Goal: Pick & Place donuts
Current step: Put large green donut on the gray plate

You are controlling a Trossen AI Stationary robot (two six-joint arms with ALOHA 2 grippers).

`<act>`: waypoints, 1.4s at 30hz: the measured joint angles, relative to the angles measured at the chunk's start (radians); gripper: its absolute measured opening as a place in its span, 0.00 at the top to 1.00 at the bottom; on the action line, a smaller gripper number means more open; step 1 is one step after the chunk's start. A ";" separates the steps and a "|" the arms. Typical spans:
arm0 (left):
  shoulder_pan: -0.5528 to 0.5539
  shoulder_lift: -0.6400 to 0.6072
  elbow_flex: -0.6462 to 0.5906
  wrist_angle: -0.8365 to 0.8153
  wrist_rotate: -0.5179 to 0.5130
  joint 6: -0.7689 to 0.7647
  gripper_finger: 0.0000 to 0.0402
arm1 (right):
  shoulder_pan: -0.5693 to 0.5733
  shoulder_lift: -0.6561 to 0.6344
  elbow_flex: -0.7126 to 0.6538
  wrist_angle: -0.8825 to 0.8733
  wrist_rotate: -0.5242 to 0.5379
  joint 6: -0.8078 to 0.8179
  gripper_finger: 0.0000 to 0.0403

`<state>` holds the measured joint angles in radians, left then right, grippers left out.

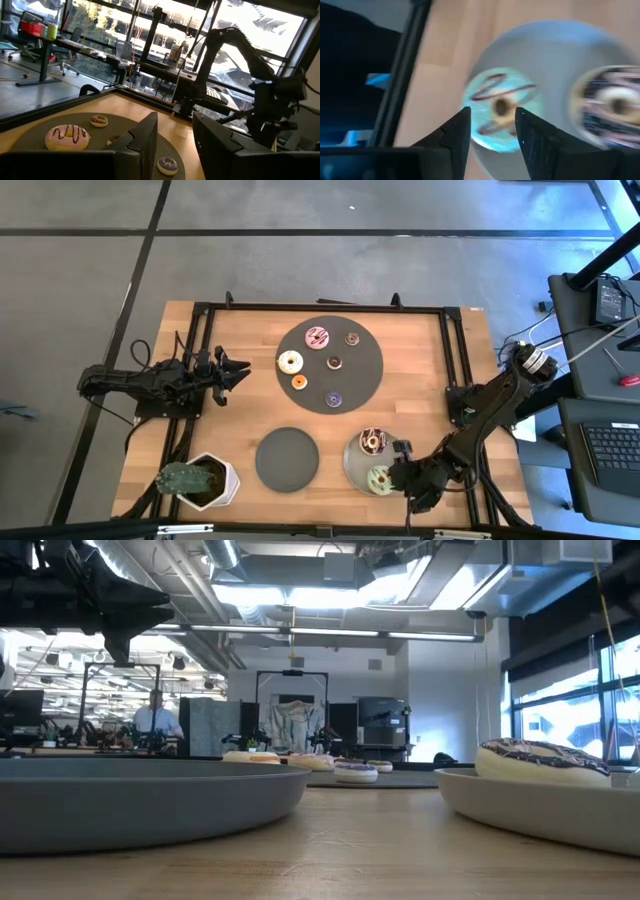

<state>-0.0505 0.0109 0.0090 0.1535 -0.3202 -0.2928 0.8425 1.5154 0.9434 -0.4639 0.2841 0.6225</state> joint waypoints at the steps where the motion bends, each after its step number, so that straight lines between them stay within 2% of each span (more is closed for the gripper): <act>1: 0.000 0.000 0.000 0.000 0.000 0.000 0.70 | -0.011 -0.016 0.022 -0.059 0.017 0.000 0.61; 4: 0.000 0.000 0.000 0.000 -0.001 0.000 0.70 | -0.064 -0.043 0.066 -0.210 0.114 -0.004 0.61; 7: 0.000 0.000 0.000 0.000 -0.001 0.000 0.70 | -0.147 -0.046 0.062 -0.252 0.195 -0.063 0.61; 13: 0.000 0.000 0.000 0.000 -0.001 0.000 0.70 | -0.330 -0.037 -0.003 -0.203 0.207 -0.236 0.61; 17: 0.000 0.000 0.000 0.000 -0.001 0.000 0.70 | -0.396 -0.037 -0.028 -0.190 0.184 -0.286 0.61; 22: 0.000 0.000 0.000 0.000 -0.002 0.025 0.70 | -0.415 -0.037 -0.067 -0.087 0.104 -0.340 0.61; 29: 0.000 0.000 0.000 0.000 -0.004 0.026 0.70 | -0.415 -0.037 -0.107 -0.031 0.140 -0.367 0.61; 42: 0.000 0.000 0.000 0.000 -0.004 0.026 0.70 | -0.422 0.011 -0.107 -0.037 0.114 -0.392 0.61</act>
<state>-0.0505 0.0109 0.0086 0.1539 -0.3241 -0.2665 0.4206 1.5266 0.8368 -0.5007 0.3981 0.2309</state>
